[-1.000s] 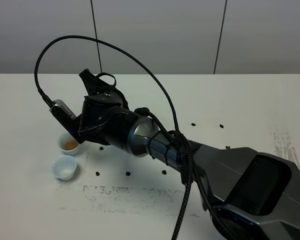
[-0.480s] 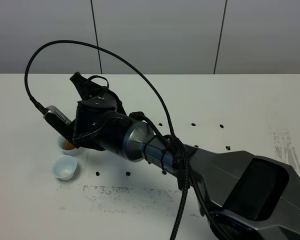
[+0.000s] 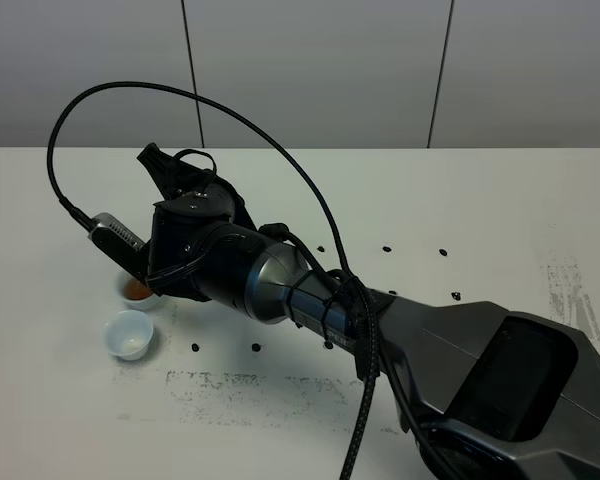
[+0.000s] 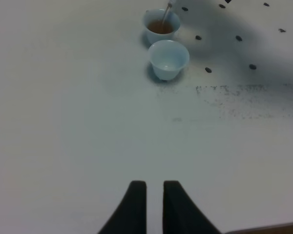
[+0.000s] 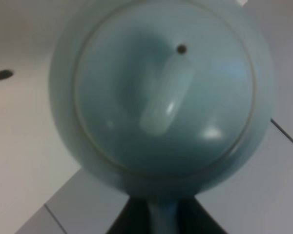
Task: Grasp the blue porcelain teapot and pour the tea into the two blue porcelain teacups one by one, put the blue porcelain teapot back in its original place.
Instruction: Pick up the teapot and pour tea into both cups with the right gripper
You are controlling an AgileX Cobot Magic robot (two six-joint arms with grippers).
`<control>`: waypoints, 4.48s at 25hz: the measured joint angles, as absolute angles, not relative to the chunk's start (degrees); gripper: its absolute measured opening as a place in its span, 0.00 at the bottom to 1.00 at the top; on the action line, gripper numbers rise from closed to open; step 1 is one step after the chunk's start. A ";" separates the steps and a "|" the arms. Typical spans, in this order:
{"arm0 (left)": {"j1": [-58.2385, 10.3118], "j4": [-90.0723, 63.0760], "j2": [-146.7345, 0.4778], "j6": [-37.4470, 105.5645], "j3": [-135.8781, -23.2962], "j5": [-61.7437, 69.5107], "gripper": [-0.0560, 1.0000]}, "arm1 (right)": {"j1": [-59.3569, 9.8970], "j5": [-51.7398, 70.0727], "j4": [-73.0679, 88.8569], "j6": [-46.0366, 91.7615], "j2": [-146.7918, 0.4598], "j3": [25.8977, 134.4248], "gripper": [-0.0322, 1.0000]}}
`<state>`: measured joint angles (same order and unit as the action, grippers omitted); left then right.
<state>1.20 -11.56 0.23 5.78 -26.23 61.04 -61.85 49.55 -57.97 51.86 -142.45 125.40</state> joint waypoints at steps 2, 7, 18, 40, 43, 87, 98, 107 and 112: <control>1.20 -11.56 0.23 5.78 -26.23 61.04 0.16 | -61.87 49.55 -58.55 51.91 -142.45 125.40 0.07; 1.20 -11.56 0.23 5.78 -26.23 61.04 0.16 | -61.87 49.47 -58.84 51.91 -142.45 125.40 0.07; 1.20 -11.56 0.23 5.78 -26.23 61.04 0.16 | -61.87 49.47 -58.79 51.96 -142.45 125.40 0.07; 1.20 -11.56 0.23 5.78 -26.23 61.04 0.16 | -58.33 52.62 -35.74 46.91 -141.45 125.40 0.07; 1.20 -11.56 0.23 5.78 -26.23 61.04 0.16 | -57.94 54.12 -33.10 44.40 -139.53 125.40 0.07; 1.20 -11.56 0.23 5.78 -26.23 61.04 0.16 | -50.58 48.84 0.67 22.15 -127.22 106.00 0.07; 1.20 -11.56 0.23 5.78 -26.23 61.04 0.16 | -55.00 48.11 -9.24 44.40 -123.17 100.67 0.07; 1.20 -11.56 0.23 5.78 -26.23 61.04 0.16 | -58.99 45.74 -18.81 41.92 -124.71 100.80 0.07; 1.20 -11.56 0.23 5.78 -26.23 61.04 0.16 | -60.15 46.10 -23.56 41.18 -127.32 102.98 0.07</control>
<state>1.20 -11.56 0.23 5.78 -26.23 61.04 -60.15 46.10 -23.56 41.18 -127.32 102.98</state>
